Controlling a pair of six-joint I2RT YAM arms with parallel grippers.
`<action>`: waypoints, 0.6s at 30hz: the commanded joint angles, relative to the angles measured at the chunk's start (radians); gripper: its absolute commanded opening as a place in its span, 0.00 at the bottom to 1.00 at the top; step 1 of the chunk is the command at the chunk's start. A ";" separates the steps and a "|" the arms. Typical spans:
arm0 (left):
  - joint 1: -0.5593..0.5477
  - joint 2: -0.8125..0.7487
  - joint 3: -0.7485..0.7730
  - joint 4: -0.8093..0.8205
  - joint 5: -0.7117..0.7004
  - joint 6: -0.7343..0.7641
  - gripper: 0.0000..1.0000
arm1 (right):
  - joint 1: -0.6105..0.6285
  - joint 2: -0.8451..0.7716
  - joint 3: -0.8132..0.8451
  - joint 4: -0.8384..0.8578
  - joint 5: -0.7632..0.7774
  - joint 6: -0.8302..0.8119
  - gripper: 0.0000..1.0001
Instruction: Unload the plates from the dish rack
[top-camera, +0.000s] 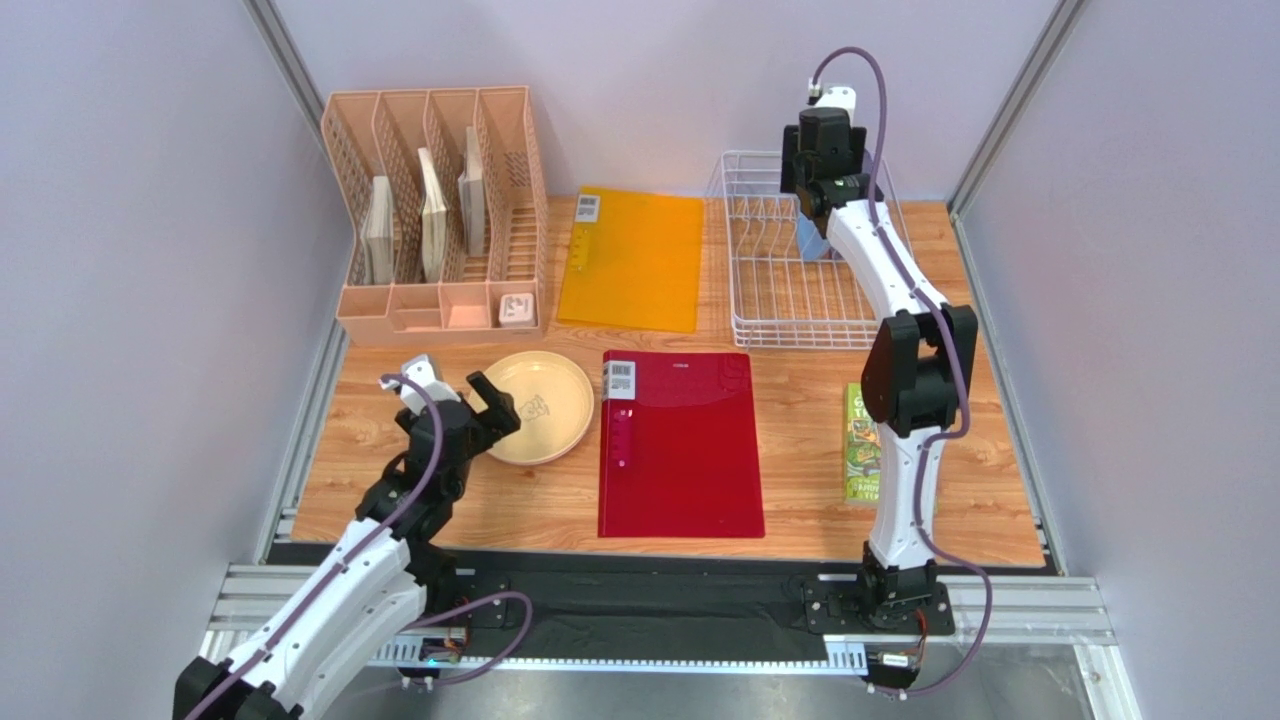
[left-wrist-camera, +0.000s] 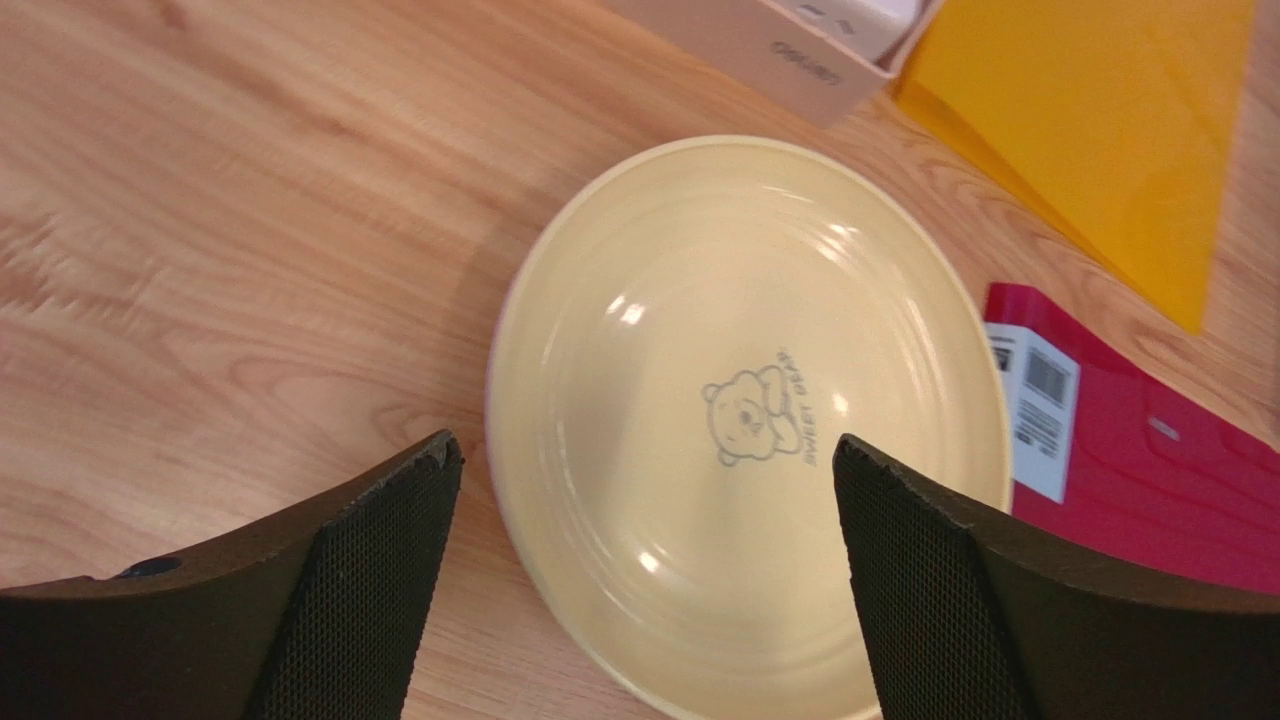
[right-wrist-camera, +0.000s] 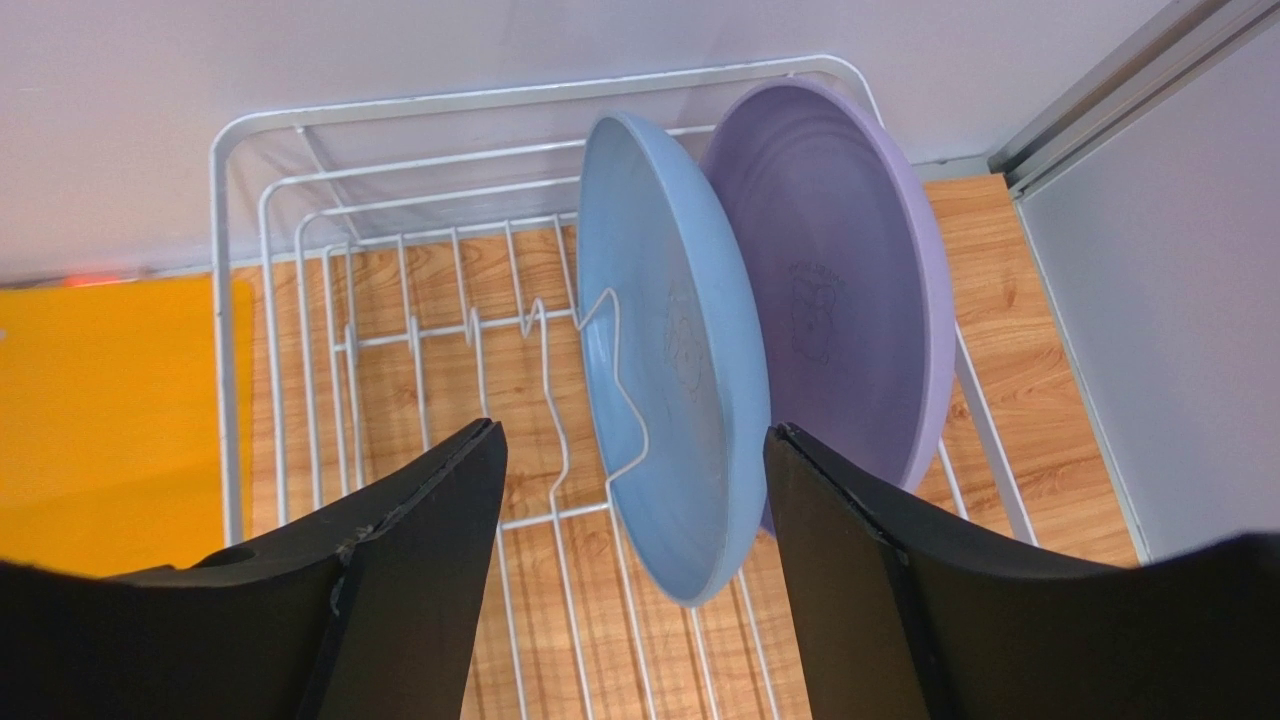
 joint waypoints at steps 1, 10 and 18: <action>-0.004 -0.043 0.079 0.067 0.140 0.136 0.99 | -0.005 0.081 0.105 -0.006 0.085 -0.085 0.66; -0.004 0.001 0.128 0.145 0.263 0.195 0.99 | -0.016 0.177 0.168 -0.023 0.152 -0.117 0.54; -0.004 0.071 0.132 0.167 0.280 0.193 0.99 | -0.016 0.193 0.160 -0.030 0.154 -0.122 0.09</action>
